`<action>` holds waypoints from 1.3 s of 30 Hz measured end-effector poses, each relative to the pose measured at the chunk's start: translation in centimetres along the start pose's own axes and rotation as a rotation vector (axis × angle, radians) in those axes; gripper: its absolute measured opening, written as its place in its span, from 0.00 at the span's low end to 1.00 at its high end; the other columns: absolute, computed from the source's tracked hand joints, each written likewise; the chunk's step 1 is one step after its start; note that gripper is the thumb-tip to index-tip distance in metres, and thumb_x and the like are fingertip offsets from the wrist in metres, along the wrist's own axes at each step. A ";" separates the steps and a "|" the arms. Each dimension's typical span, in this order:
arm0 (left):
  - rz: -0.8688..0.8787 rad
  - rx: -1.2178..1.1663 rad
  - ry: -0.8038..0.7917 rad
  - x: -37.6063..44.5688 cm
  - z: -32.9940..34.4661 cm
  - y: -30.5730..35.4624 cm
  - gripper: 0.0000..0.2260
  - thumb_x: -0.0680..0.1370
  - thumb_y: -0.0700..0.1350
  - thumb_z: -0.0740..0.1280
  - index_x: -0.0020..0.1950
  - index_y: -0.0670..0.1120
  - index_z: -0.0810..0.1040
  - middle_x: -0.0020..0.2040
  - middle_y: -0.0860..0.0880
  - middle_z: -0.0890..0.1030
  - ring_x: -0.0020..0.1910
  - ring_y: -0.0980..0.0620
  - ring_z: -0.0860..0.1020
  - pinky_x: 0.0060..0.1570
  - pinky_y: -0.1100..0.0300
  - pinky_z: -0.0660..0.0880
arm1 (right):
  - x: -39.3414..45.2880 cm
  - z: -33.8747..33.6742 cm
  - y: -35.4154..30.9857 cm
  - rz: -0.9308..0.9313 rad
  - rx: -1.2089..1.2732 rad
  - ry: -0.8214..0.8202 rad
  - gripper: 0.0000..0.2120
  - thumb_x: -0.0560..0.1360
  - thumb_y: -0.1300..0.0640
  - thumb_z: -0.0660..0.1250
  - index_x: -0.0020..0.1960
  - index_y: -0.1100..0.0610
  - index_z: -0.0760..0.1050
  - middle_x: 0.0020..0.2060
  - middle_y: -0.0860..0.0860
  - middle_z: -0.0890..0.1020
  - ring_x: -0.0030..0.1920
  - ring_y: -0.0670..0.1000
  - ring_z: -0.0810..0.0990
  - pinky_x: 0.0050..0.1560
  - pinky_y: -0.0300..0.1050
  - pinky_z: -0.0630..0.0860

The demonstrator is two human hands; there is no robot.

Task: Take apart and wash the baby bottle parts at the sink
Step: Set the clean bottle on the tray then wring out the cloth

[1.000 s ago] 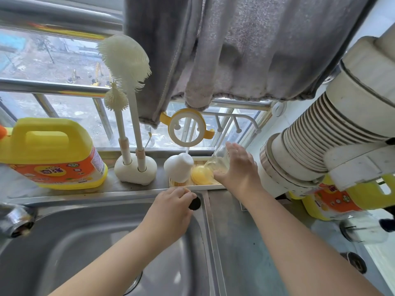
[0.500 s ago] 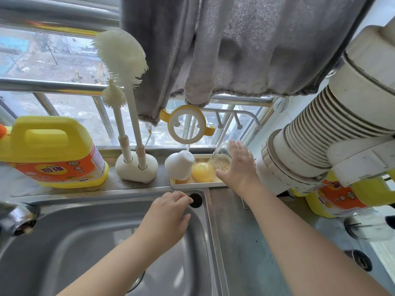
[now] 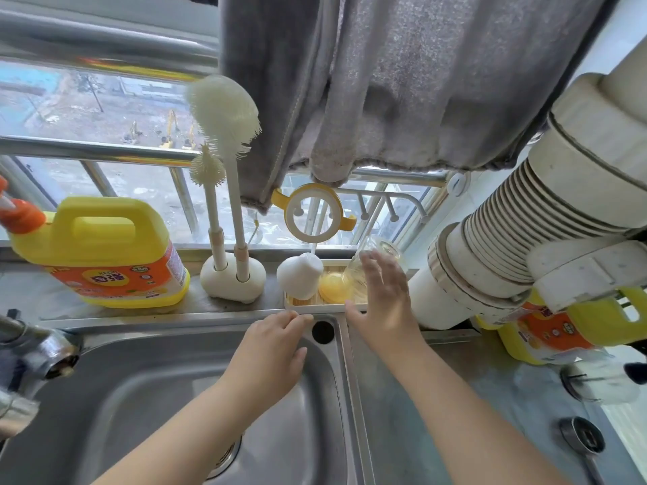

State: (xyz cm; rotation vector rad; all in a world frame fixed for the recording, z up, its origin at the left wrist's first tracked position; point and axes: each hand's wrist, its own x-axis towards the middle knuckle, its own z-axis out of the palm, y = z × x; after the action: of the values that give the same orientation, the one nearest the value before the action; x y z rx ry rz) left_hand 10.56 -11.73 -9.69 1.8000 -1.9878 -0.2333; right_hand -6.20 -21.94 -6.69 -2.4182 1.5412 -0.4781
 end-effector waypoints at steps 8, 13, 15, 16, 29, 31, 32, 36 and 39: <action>-0.098 0.095 0.062 -4.2 -4.3 -2.9 0.36 0.52 0.43 0.81 0.59 0.46 0.75 0.53 0.45 0.81 0.45 0.45 0.82 0.38 0.53 0.80 | -5.0 0.9 -9.1 -0.201 0.188 -0.165 0.22 0.74 0.60 0.65 0.68 0.56 0.67 0.66 0.49 0.68 0.66 0.49 0.65 0.67 0.37 0.59; -0.166 0.132 0.108 -9.7 -6.2 -4.5 0.35 0.49 0.42 0.80 0.56 0.45 0.79 0.53 0.46 0.82 0.46 0.47 0.83 0.38 0.54 0.80 | -7.5 2.5 -14.7 -0.235 0.285 -0.117 0.11 0.70 0.66 0.65 0.43 0.52 0.67 0.40 0.45 0.68 0.39 0.46 0.68 0.42 0.34 0.63; -0.199 0.161 0.113 -12.1 -6.5 -5.0 0.33 0.48 0.42 0.80 0.53 0.44 0.82 0.51 0.46 0.83 0.46 0.48 0.83 0.40 0.55 0.80 | -8.5 3.7 -16.1 -0.246 0.326 -0.151 0.17 0.68 0.65 0.64 0.37 0.46 0.60 0.35 0.44 0.65 0.34 0.46 0.64 0.36 0.37 0.62; -0.218 0.171 0.114 -13.2 -6.6 -5.3 0.32 0.48 0.41 0.80 0.53 0.44 0.83 0.51 0.46 0.83 0.46 0.48 0.83 0.40 0.55 0.80 | -8.9 4.3 -16.7 -0.251 0.318 -0.212 0.16 0.69 0.64 0.62 0.36 0.46 0.59 0.35 0.45 0.67 0.34 0.46 0.65 0.37 0.38 0.64; -0.407 0.264 0.129 -21.9 -8.8 -9.7 0.31 0.49 0.47 0.82 0.51 0.45 0.83 0.48 0.47 0.83 0.45 0.49 0.83 0.41 0.54 0.80 | -11.5 8.4 -23.4 -0.242 0.155 -0.588 0.16 0.70 0.63 0.62 0.34 0.49 0.58 0.36 0.49 0.68 0.41 0.53 0.69 0.41 0.45 0.64; -0.411 0.262 0.151 -22.6 -9.0 -10.1 0.31 0.49 0.46 0.83 0.51 0.45 0.83 0.48 0.48 0.83 0.44 0.49 0.83 0.40 0.54 0.80 | -11.8 8.6 -24.2 -0.238 0.184 -0.603 0.13 0.69 0.64 0.62 0.34 0.48 0.63 0.36 0.48 0.70 0.41 0.53 0.70 0.42 0.44 0.64; -0.416 0.267 0.156 -22.9 -9.1 -10.2 0.31 0.49 0.45 0.83 0.51 0.45 0.83 0.48 0.48 0.83 0.44 0.49 0.83 0.40 0.55 0.80 | -12.1 8.6 -24.4 -0.242 0.191 -0.623 0.10 0.70 0.64 0.61 0.40 0.49 0.70 0.40 0.49 0.73 0.44 0.53 0.73 0.45 0.44 0.67; -0.419 0.259 0.175 -23.5 -9.1 -10.7 0.32 0.49 0.43 0.83 0.52 0.45 0.82 0.48 0.47 0.83 0.44 0.48 0.83 0.40 0.54 0.80 | -12.5 8.7 -25.1 -0.255 0.173 -0.667 0.21 0.73 0.62 0.62 0.66 0.54 0.69 0.60 0.50 0.73 0.59 0.51 0.74 0.59 0.43 0.70; -0.417 0.257 0.178 -23.9 -9.3 -10.8 0.31 0.49 0.44 0.82 0.52 0.46 0.82 0.48 0.48 0.82 0.44 0.49 0.83 0.40 0.55 0.80 | -12.6 8.5 -26.1 -0.261 0.190 -0.595 0.10 0.72 0.63 0.61 0.51 0.54 0.69 0.49 0.51 0.72 0.49 0.55 0.75 0.51 0.49 0.72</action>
State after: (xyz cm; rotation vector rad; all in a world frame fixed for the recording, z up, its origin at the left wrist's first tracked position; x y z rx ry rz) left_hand 25.50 11.70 -10.93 2.3019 -1.5622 0.0607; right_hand 13.89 0.60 -6.80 -2.3214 0.8979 0.0601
